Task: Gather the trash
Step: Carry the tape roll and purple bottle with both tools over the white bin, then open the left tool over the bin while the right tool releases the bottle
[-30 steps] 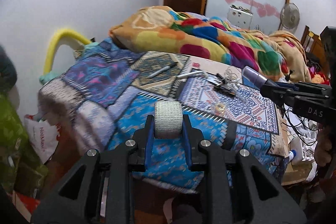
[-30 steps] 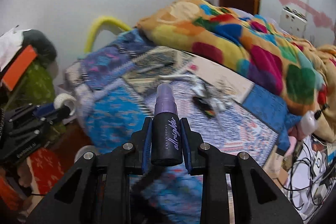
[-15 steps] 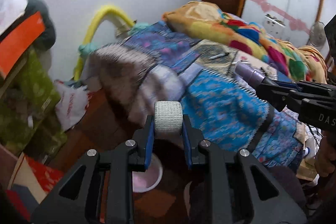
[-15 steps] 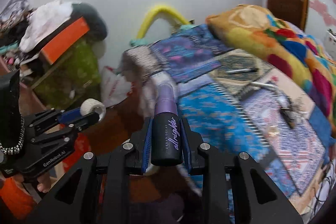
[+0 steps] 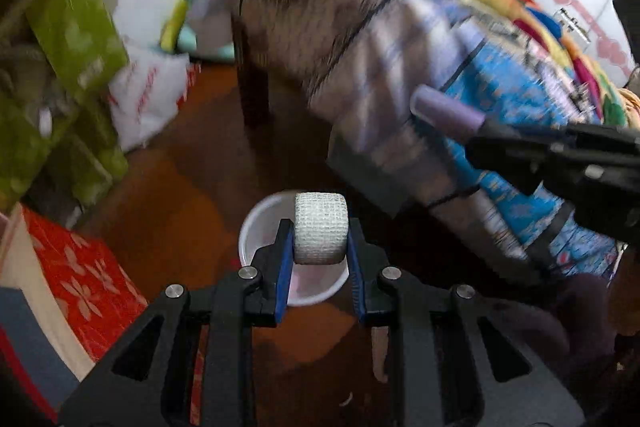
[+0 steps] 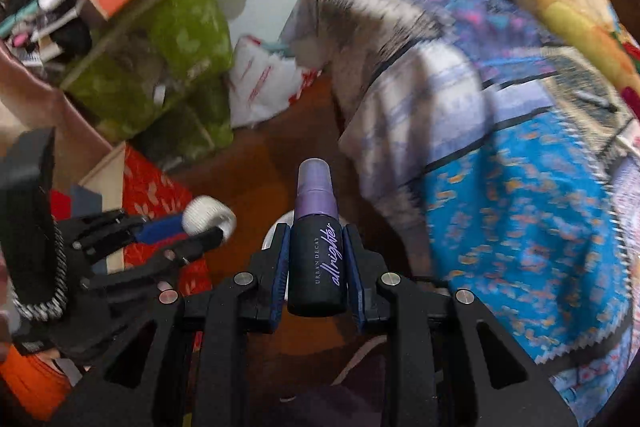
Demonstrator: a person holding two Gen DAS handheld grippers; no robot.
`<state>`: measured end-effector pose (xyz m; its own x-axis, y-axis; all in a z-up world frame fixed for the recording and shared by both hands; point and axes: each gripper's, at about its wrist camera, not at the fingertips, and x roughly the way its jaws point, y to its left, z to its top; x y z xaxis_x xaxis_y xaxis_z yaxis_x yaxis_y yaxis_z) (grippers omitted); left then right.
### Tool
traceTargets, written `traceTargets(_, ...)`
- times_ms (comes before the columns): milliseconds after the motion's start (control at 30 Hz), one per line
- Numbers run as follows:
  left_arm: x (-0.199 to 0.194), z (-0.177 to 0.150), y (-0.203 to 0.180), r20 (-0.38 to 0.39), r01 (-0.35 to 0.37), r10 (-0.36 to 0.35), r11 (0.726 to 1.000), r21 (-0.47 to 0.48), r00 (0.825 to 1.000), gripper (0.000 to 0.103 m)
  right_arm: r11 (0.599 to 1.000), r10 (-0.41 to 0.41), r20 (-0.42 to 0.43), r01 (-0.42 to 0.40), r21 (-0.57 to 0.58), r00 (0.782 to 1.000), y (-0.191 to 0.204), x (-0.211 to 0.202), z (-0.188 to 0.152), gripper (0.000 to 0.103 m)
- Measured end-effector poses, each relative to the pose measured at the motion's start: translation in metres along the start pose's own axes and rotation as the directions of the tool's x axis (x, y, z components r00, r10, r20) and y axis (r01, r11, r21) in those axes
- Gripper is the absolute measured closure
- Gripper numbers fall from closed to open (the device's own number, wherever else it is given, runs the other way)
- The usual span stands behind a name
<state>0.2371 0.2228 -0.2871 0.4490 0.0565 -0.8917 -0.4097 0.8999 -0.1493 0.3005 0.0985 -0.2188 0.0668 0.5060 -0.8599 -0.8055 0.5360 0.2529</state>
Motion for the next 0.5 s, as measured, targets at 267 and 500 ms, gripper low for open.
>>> traceTargets(267, 0.077, -0.014, 0.026, -0.159, -0.010, 0.000, 0.998, -0.061, 0.987, 0.078, 0.999, 0.037, -0.184, -0.041, -0.018, 0.982, -0.002, 0.076, 0.008, 0.079)
traceTargets(500, 0.108, -0.009, 0.042, -0.205, -0.015, -0.010, 0.993, -0.118, 0.979, 0.078, 0.997, 0.060, -0.283, -0.068, -0.020, 0.957, -0.001, 0.116, 0.014, 0.079)
